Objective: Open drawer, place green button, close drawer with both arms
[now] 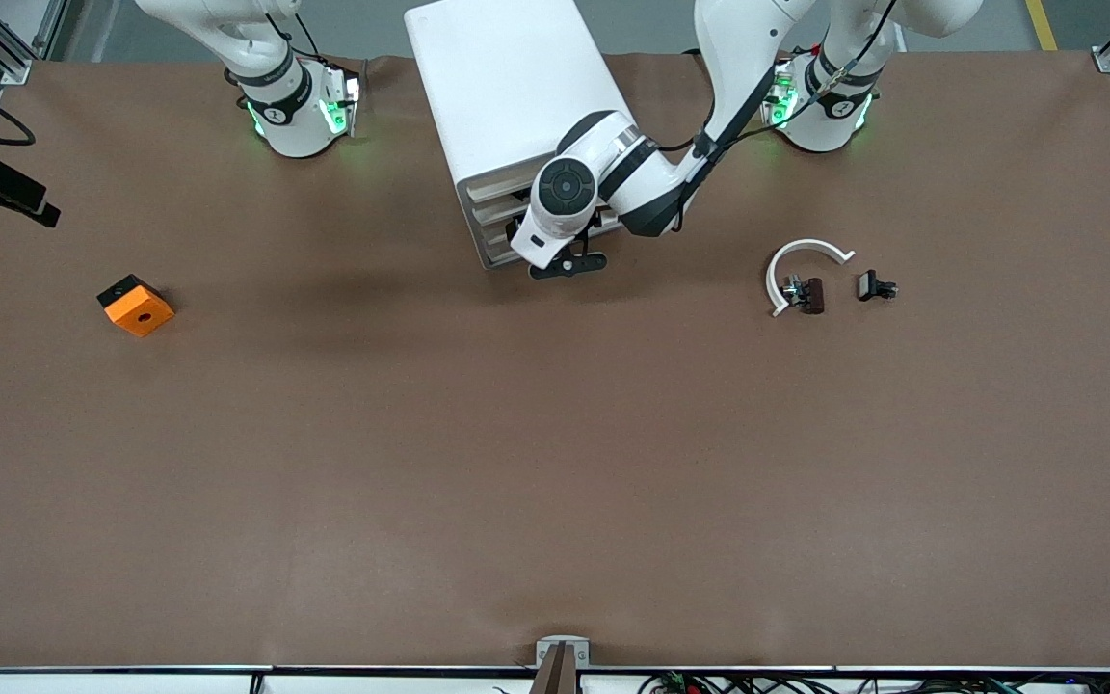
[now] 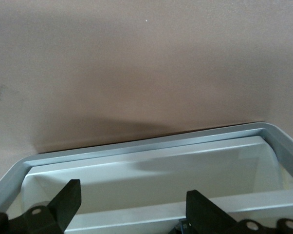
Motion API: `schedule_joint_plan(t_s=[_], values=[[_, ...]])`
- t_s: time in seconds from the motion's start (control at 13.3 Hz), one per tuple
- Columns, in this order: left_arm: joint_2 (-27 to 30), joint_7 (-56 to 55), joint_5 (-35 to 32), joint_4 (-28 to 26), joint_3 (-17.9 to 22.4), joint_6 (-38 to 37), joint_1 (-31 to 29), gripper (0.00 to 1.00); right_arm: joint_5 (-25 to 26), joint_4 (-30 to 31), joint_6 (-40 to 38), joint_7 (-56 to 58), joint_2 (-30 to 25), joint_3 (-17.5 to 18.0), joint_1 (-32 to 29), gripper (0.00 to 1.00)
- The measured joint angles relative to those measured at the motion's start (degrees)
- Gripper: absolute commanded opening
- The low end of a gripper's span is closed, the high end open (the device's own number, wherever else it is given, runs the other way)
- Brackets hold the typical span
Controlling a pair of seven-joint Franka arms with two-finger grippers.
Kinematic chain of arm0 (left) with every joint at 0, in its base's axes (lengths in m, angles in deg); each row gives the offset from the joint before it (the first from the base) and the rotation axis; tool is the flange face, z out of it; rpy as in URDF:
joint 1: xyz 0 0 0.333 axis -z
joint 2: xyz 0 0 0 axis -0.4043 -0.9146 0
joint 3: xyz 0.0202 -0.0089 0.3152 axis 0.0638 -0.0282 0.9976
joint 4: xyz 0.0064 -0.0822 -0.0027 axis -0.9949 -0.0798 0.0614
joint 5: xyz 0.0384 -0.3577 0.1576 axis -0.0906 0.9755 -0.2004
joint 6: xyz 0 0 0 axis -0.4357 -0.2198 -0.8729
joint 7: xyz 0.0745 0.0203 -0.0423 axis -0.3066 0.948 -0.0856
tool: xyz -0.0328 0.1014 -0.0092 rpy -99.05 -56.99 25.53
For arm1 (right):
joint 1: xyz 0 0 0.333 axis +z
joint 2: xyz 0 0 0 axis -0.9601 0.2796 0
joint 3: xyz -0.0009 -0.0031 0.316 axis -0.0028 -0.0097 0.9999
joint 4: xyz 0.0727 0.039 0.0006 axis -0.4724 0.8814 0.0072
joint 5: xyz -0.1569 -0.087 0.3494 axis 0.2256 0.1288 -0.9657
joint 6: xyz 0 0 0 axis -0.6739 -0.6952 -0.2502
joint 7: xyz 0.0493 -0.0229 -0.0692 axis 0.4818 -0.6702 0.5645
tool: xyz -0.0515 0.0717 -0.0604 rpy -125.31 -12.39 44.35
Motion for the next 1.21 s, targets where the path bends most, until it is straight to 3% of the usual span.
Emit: schedule_joint_plan(t_s=[0.38, 0.9, 1.21], values=[[0.0, 0.0, 0.2, 2.6, 0.1, 0.8, -4.0, 1.0, 0.0, -0.1, 1.1, 0.4, -0.4, -0.4, -0.2, 1.0], [2.4, 6.7, -0.5, 9.7, 0.4, 0.7, -21.3, 1.0, 0.1, -1.2, 2.7, 7.8, -0.7, -0.7, -0.2, 1.0], [7.0, 8.4, -11.7, 11.3, 0.4, -0.6, -29.8, 1.0, 0.1, -1.5, 2.8, 8.9, -0.7, -0.7, -0.2, 1.0]])
